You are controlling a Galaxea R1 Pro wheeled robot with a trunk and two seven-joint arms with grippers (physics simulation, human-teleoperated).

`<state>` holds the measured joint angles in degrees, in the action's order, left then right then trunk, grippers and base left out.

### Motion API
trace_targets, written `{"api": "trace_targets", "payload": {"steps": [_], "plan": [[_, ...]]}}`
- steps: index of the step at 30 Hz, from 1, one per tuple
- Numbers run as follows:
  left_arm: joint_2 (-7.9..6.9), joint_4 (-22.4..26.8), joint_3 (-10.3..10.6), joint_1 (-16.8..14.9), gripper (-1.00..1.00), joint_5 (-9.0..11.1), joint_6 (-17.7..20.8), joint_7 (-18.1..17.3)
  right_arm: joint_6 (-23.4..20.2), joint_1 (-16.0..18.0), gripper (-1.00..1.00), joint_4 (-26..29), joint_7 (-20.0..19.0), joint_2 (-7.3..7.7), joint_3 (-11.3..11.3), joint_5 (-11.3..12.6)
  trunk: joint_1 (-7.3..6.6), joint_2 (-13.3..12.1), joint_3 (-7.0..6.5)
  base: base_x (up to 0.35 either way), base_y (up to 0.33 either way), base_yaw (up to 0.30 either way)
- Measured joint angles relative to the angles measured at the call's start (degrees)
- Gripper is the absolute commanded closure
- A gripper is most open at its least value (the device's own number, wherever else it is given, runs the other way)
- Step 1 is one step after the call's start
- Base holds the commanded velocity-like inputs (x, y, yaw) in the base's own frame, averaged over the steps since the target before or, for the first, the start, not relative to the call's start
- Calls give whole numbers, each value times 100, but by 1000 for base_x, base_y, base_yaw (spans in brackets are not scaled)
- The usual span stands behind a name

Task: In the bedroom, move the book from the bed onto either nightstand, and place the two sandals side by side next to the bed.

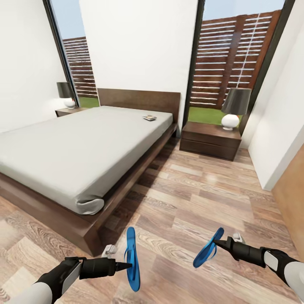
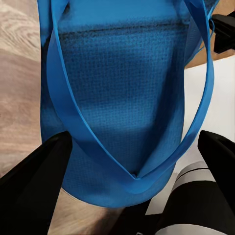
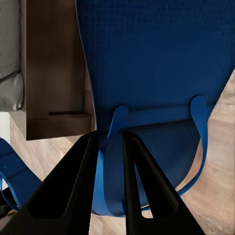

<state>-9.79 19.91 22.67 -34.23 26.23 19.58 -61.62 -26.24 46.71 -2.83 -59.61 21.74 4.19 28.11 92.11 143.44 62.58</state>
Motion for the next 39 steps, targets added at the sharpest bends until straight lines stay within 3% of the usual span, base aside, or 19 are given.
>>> {"api": "trace_targets", "payload": {"steps": [39], "plan": [[-35, -6, -9, 0, 100, 0, 4, -2, -2, -3, 100, 1, 0, -4, -14, 0, 1, 0, 0, 123, -144, 153]]}}
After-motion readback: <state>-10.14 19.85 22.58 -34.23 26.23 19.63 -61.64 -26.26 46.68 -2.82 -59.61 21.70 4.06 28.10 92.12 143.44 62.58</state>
